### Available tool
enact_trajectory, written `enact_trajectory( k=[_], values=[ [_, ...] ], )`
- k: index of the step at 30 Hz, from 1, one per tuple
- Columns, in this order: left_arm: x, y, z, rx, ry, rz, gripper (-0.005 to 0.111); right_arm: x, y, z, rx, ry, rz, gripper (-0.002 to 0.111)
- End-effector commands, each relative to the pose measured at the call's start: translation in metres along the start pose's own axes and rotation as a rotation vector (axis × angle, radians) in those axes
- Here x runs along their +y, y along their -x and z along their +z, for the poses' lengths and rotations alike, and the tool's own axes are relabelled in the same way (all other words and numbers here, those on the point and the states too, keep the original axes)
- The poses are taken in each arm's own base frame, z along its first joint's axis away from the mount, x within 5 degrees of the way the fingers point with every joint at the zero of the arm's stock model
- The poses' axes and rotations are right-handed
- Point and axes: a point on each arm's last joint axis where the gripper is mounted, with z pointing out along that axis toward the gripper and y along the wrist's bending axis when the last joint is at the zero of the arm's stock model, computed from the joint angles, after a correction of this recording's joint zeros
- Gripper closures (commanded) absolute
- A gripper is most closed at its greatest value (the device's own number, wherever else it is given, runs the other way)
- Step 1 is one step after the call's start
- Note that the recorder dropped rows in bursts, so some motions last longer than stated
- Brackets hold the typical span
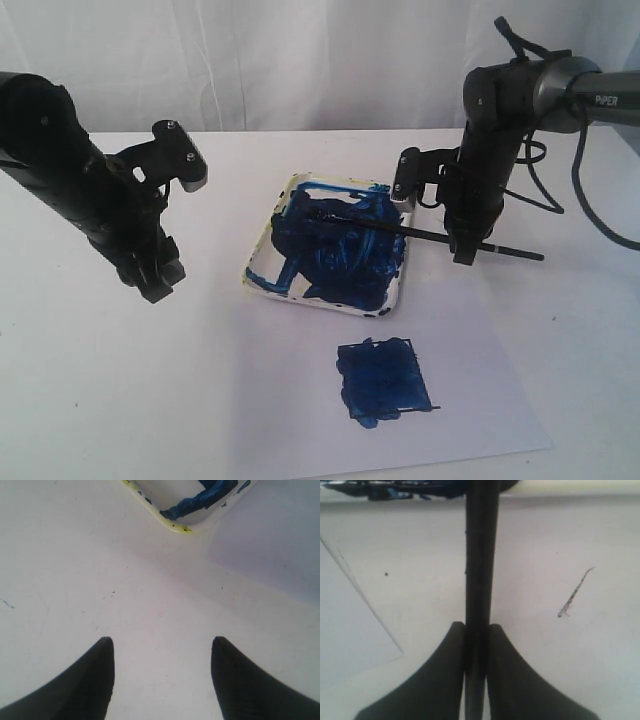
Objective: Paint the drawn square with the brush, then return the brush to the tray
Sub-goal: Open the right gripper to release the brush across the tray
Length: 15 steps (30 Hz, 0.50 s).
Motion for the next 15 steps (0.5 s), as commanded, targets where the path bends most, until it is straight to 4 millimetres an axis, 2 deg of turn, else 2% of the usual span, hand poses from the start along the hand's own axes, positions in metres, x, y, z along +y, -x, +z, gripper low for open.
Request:
enact_trajectory(
  k=[1,7,12,15],
  values=[
    [-0.0008,-0.0013,-0.0026,-0.003,-0.004,-0.015,0.046,0.001,0.0026,-0.0024,-0.021,0.013,0.006,0.108],
    [-0.0007,-0.0014,-0.0004,-0.001,-0.005,-0.016,0.046,0.0025,0.0055,-0.0025,-0.052,0.031,0.067,0.106],
    [-0.0007,-0.0014,-0.0004,-0.001,-0.005,-0.016,0.046,0.0023,0.0055,-0.0025,-0.052,0.03,0.12,0.082],
    [-0.0007,-0.0014,-0.0004,-0.001,-0.005,-0.016,0.046,0.0025,0.0055,-0.0025,-0.051,0.033,0.141,0.077]
  ],
)
